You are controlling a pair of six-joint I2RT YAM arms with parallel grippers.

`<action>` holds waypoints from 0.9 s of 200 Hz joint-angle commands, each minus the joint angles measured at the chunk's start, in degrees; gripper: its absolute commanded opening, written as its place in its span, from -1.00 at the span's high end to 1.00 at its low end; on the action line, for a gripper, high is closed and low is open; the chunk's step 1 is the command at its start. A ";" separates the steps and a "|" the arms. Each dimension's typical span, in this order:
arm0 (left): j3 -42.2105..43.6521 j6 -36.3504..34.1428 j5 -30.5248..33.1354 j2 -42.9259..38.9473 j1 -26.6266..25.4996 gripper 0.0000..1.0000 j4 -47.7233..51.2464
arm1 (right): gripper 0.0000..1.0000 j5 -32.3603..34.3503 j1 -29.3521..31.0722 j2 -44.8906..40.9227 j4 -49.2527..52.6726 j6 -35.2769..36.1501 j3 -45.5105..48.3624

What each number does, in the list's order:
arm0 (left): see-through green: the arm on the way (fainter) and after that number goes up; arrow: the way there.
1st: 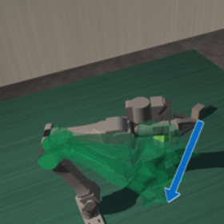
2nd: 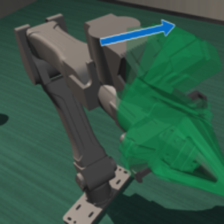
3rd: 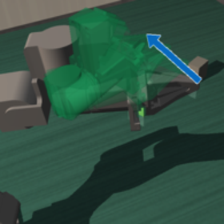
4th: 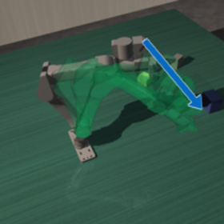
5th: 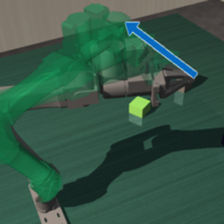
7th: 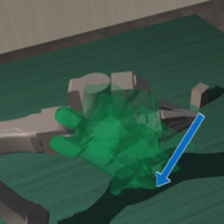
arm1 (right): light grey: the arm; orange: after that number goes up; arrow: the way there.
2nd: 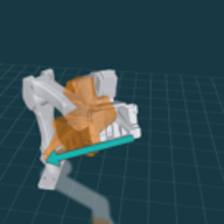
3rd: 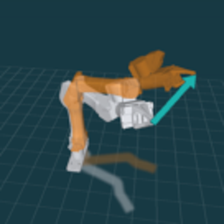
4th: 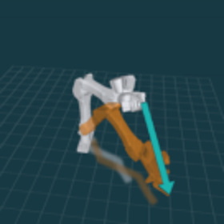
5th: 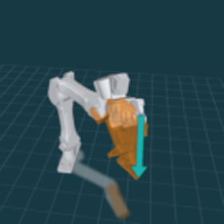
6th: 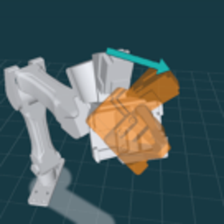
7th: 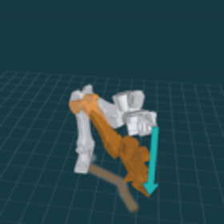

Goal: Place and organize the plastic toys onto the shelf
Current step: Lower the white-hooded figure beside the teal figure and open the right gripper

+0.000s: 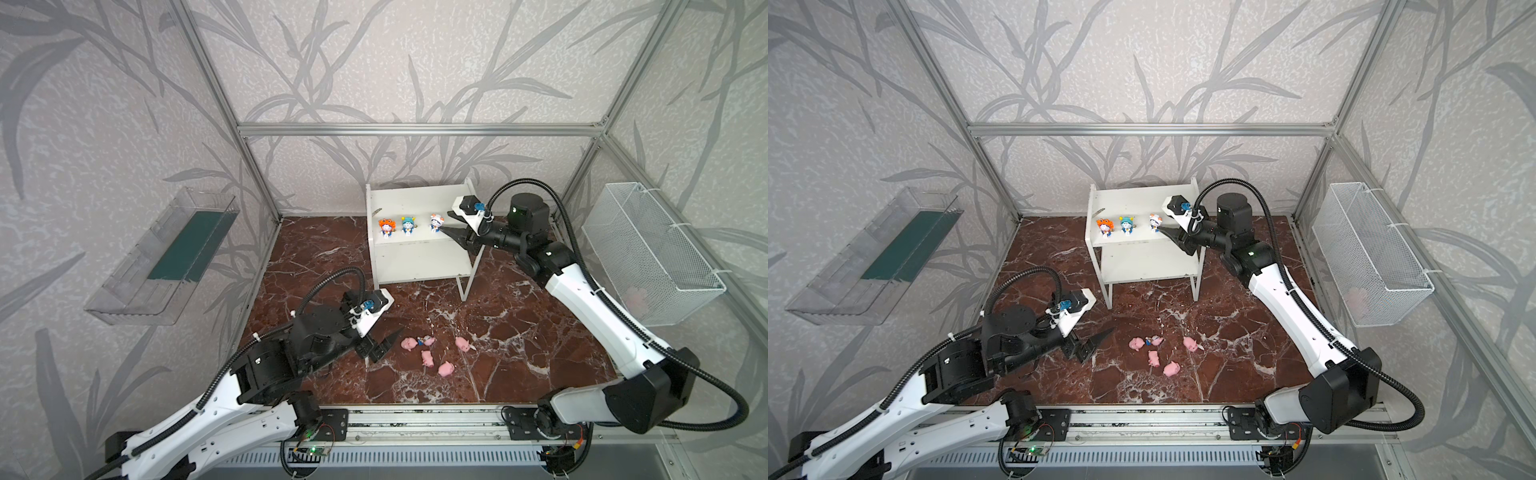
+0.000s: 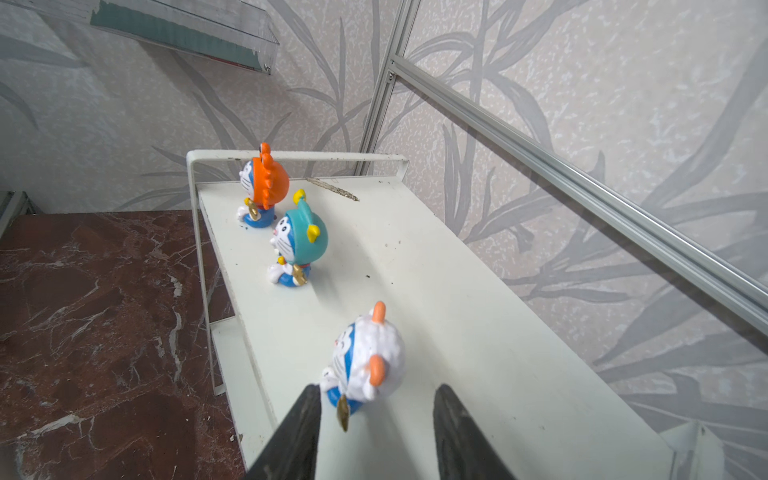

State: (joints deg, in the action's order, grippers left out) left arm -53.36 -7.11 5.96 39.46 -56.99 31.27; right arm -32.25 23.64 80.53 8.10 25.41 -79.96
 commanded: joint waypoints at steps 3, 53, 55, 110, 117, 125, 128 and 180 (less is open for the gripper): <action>0.75 -1.06 0.18 -0.10 0.04 -0.99 -0.50 | 0.09 0.13 -0.16 -0.39 2.49 0.69 -1.10; 0.83 -1.15 0.37 -0.32 -0.01 -0.98 -0.50 | 0.09 4.76 -0.08 0.32 4.72 0.61 -2.19; 0.81 -1.15 0.37 -0.28 -0.02 -0.98 -0.50 | 0.09 4.84 -0.13 0.32 4.73 0.61 -2.20; 0.85 -1.15 0.37 -0.29 0.04 -0.99 -0.42 | 0.08 7.53 -0.09 1.29 5.57 0.26 -3.26; 0.85 -1.15 0.37 -0.25 0.04 -0.98 -0.42 | 0.08 7.62 -0.13 1.38 5.76 0.30 -3.41; 0.91 -1.15 0.37 -0.25 0.04 -0.99 -0.42 | 0.08 7.64 -0.10 1.54 5.87 0.14 -3.53; 0.90 -1.15 0.41 -0.31 0.04 -0.99 -0.42 | 0.08 7.57 -0.16 1.56 5.88 0.16 -3.58; 0.92 -1.28 0.37 -0.27 0.04 -0.98 -0.50 | 0.07 7.31 -0.14 1.15 5.90 0.06 -3.50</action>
State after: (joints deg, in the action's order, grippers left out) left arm -53.06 -7.11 5.98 39.46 -56.99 31.24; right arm -25.43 23.66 81.62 12.43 25.78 -82.26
